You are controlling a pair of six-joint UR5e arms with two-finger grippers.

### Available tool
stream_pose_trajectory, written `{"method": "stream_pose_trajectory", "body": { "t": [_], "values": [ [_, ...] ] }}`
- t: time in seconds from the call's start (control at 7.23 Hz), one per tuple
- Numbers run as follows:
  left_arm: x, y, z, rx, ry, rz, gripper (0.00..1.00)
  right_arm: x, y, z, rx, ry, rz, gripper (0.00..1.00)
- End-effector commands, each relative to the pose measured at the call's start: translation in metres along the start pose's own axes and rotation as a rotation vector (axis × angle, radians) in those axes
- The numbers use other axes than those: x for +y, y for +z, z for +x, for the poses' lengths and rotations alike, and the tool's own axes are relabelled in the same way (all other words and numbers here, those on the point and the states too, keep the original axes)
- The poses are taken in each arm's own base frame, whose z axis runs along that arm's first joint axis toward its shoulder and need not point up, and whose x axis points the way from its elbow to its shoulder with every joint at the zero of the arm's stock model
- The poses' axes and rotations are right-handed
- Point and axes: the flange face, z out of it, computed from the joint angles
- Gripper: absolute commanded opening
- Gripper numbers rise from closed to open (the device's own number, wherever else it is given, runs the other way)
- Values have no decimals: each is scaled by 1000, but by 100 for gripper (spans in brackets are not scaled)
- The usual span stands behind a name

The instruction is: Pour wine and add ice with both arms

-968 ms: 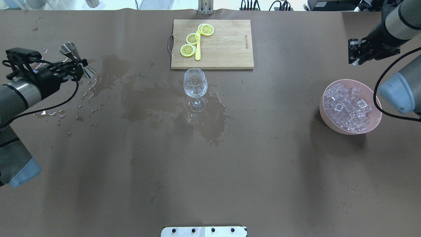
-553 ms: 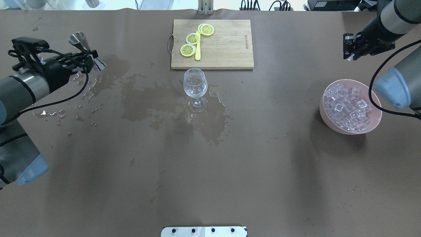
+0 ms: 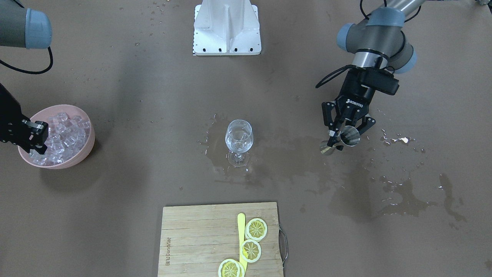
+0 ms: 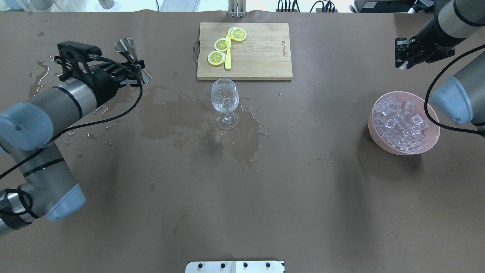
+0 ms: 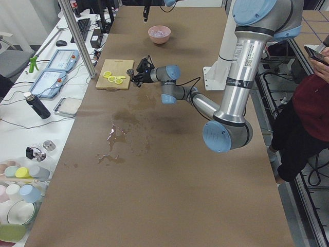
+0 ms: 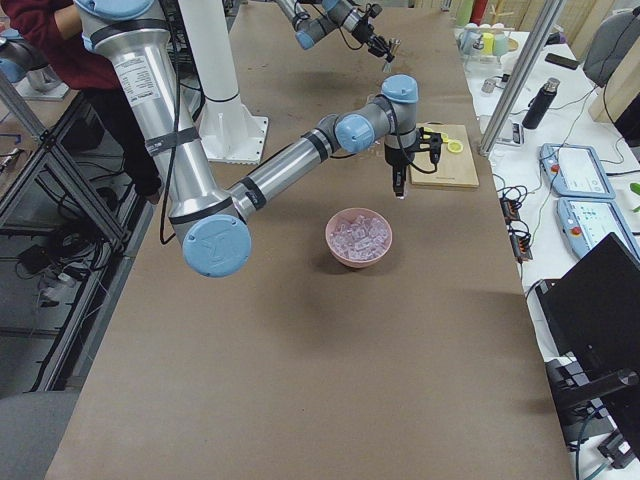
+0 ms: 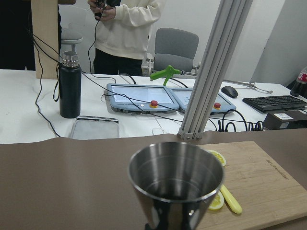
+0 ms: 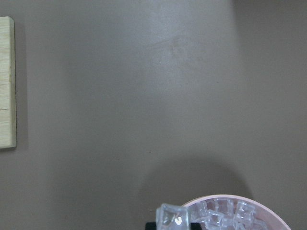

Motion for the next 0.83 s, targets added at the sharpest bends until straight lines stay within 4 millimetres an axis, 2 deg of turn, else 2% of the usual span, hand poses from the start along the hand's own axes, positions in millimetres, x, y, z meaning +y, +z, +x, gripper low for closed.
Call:
{"method": "stream_pose_trajectory", "body": {
  "t": [0.0,0.14,0.28,0.69],
  "values": [
    [3,1,60,-43,106,-20,0,-5,-9,13,14,28,-27,28],
    [21,0,80,-50,180,-19,0,-10,-14,5,20,26,-36,28],
    [25,1,98,-64,244,-18,0,-12,-17,1,32,27,-47,27],
    [16,7,132,-83,354,-45,0,-14,-23,7,27,19,-67,27]
  ]
}}
